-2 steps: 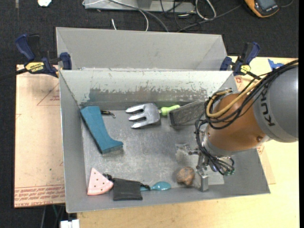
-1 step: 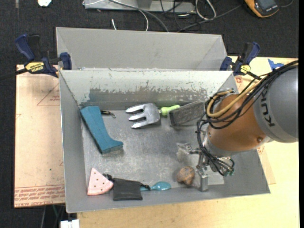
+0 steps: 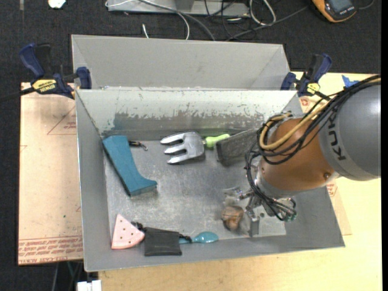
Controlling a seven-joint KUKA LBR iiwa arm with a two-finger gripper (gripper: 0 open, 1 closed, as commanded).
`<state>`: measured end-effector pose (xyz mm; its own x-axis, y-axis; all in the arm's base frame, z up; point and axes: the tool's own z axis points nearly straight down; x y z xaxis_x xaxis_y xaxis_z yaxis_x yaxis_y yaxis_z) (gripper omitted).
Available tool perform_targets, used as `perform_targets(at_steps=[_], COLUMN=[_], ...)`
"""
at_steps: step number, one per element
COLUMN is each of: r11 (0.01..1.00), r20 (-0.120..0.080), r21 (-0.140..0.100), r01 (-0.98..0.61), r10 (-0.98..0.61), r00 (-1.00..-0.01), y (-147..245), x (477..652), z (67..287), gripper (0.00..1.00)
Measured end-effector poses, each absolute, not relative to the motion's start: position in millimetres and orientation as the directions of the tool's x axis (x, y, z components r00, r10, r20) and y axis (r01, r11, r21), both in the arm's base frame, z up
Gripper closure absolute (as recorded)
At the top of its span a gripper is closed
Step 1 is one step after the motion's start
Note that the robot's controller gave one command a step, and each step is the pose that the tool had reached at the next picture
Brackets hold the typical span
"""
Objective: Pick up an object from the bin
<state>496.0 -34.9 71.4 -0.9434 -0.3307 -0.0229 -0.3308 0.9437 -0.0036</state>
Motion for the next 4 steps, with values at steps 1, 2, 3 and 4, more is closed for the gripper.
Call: perform_targets(at_steps=[1,2,3,4], r11=[0.944,0.945,0.949,0.946], r20=[-0.023,-0.024,-0.023,-0.025], r21=[-0.003,-0.001,-0.003,-0.001], r01=[-0.331,-0.326,-0.317,-0.325], r10=[-0.331,-0.326,-0.317,-0.325], r00=[-0.944,-0.945,-0.948,-0.945], y=[-35,-44,-41,-47], x=[496.0,502.9,503.3,509.6], z=[71,72,72,107], gripper=[1.0,1.0,1.0,1.0])
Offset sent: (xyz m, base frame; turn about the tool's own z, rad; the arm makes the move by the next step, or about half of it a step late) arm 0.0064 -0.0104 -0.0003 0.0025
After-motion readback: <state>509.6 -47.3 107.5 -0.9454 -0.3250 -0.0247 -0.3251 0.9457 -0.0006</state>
